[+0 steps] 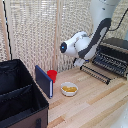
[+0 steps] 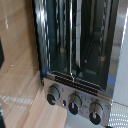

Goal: Gently stretch your hand towards the oven tray's handle, obtaining a firm grip, and draw it cautiously out of the oven. Transition your grip to the hot dog bowl, gingerly seizing the edge, and elevate it from the surface. Hover the bowl over the tray, delicately lower it, and temper your grip, establishing the bowl's equilibrium.

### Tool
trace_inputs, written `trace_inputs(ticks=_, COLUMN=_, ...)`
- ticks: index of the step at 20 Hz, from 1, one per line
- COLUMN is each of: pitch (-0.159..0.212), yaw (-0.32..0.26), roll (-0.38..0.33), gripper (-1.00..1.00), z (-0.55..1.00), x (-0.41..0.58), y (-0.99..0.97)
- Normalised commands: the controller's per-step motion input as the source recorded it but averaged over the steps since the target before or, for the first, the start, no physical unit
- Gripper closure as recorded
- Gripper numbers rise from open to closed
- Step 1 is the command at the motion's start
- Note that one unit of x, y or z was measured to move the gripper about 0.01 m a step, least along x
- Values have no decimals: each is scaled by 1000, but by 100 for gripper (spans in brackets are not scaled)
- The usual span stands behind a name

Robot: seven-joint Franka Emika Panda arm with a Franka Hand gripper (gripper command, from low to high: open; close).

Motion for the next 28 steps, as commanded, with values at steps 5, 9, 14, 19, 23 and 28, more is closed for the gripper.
trace_inputs(ticks=5, pitch=0, yaw=8, roll=1, gripper=-100, z=-113, x=0, y=-759)
trace_inputs(ticks=9, pitch=1, yaw=42, roll=0, gripper=-100, z=-101, x=9, y=-811)
trace_inputs(ticks=14, pitch=56, yaw=128, roll=6, gripper=-100, z=-53, x=87, y=-772)
trace_inputs(ticks=19, pitch=86, yaw=214, roll=29, gripper=-100, z=0, x=22, y=-643)
trace_inputs(ticks=23, pitch=87, yaw=233, roll=34, gripper=-100, z=0, x=9, y=-544)
trace_inputs(ticks=28, pitch=80, yaw=185, roll=21, gripper=-100, z=117, x=21, y=-421)
